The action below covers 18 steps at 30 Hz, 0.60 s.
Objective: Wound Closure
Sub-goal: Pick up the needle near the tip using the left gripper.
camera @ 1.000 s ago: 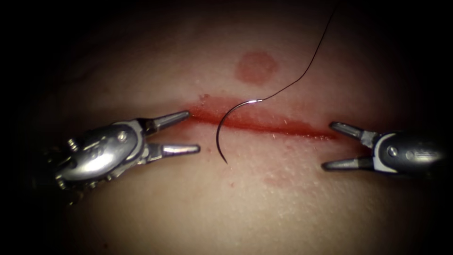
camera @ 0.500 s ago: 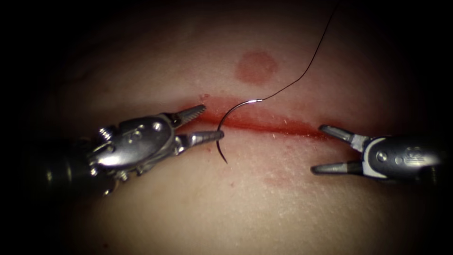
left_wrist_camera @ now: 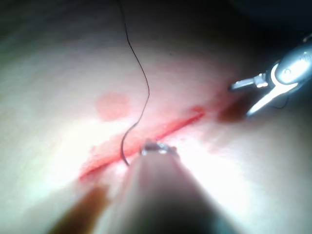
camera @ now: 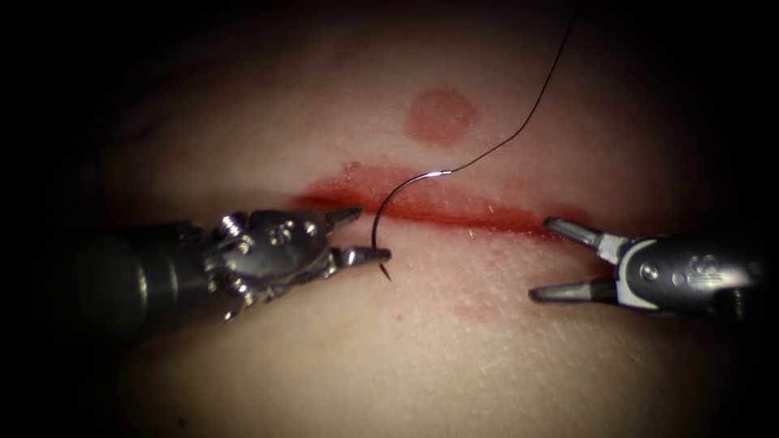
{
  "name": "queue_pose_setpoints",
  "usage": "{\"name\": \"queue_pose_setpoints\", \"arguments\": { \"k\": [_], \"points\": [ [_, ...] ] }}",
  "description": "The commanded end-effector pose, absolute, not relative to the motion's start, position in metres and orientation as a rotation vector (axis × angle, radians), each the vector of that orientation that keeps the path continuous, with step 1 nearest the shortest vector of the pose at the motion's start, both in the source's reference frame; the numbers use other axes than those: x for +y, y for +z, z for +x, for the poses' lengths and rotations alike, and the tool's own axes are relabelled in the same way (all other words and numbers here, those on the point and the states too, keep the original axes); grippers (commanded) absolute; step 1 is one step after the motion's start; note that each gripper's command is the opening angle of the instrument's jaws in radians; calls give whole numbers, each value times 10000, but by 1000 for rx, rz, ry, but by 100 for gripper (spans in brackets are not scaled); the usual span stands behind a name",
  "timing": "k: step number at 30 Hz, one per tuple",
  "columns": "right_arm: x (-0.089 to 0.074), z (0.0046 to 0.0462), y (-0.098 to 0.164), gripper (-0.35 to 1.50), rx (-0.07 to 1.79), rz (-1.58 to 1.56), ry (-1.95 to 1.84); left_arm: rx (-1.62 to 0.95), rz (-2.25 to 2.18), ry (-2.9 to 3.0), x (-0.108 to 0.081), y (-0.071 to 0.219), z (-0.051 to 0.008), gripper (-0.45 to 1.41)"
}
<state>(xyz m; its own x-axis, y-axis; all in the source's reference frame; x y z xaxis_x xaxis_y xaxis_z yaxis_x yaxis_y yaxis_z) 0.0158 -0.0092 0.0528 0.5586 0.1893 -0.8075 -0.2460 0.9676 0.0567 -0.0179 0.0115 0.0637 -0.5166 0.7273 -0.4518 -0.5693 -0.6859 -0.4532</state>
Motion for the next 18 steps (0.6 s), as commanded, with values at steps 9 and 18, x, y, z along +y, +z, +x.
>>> {"name": "queue_pose_setpoints", "arguments": {
  "k": [9, 18],
  "points": [
    [-98, 165, 534, 77, 935, -64, 259, -371, -812, 2132, 105, 660, -193, 26],
    [-99, 167, 534, 77, 928, -60, 257, -381, -807, 2107, 105, 665, -191, 26]
  ]
}}
